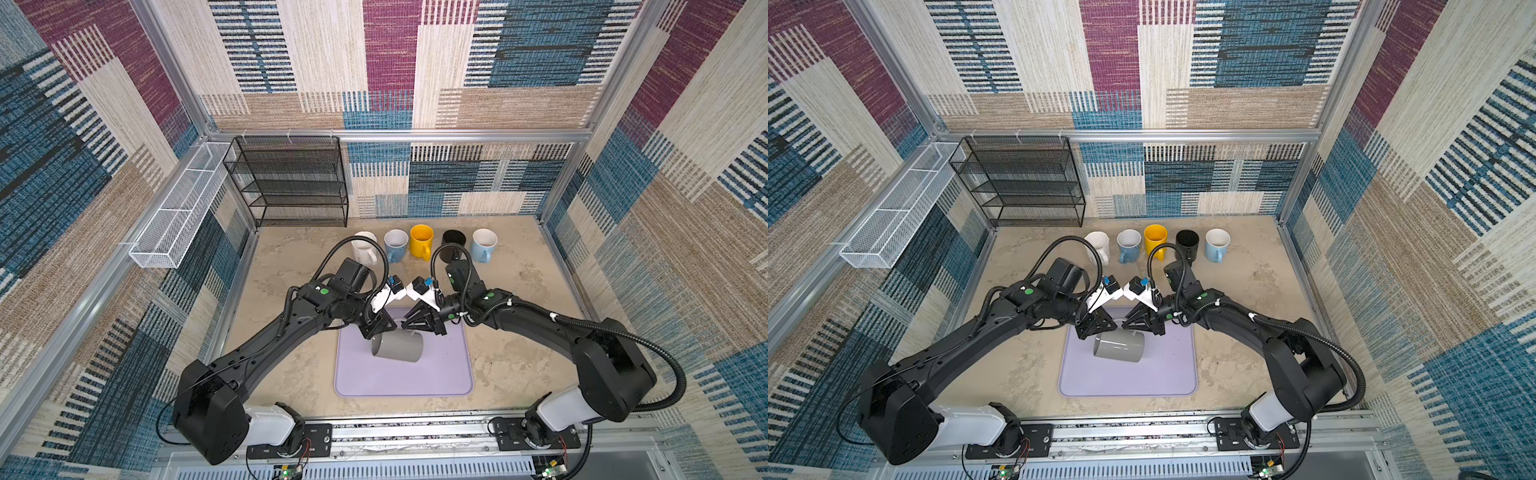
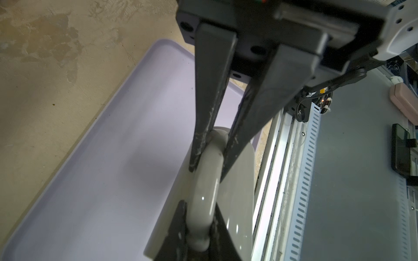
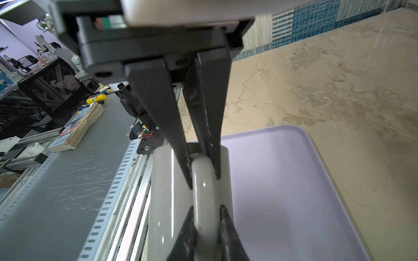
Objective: Turn the mug right side up
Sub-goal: Pass the mug.
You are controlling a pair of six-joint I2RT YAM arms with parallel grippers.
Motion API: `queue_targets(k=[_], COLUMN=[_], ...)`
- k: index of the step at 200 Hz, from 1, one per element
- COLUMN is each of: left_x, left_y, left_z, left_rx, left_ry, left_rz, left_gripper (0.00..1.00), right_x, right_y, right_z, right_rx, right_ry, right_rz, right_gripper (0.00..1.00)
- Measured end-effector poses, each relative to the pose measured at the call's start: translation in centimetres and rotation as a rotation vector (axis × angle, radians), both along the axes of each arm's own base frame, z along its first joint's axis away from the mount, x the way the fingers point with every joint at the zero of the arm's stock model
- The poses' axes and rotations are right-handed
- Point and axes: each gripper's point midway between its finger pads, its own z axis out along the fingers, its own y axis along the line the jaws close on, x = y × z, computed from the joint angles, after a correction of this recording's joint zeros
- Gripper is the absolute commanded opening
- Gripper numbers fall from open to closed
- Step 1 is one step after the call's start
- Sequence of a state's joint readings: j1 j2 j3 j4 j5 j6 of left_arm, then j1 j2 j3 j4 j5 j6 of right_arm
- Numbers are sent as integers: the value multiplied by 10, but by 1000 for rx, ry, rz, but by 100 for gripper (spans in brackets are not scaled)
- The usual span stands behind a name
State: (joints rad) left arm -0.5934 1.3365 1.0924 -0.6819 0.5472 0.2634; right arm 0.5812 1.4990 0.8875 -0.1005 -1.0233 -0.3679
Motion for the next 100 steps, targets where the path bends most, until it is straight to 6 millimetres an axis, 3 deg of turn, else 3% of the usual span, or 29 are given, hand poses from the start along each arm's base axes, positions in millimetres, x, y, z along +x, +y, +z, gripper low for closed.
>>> queue_targets(k=[46,63,100], left_x=[10,18,33], left_y=[1,5,7], left_z=[9,10,18], left_rx=[-42,-43,-74], left_ry=[-60,-77,-124], left_rz=[54,102,170], left_gripper=[23,30,32], right_x=[8,11,8], right_y=[-4,-8,-10], right_z=[7,1,-9], right_rx=[28,10,-12], right_ry=[-38,-28,13], right_rz=[-106,-156,-207], right_gripper=[0,0,0])
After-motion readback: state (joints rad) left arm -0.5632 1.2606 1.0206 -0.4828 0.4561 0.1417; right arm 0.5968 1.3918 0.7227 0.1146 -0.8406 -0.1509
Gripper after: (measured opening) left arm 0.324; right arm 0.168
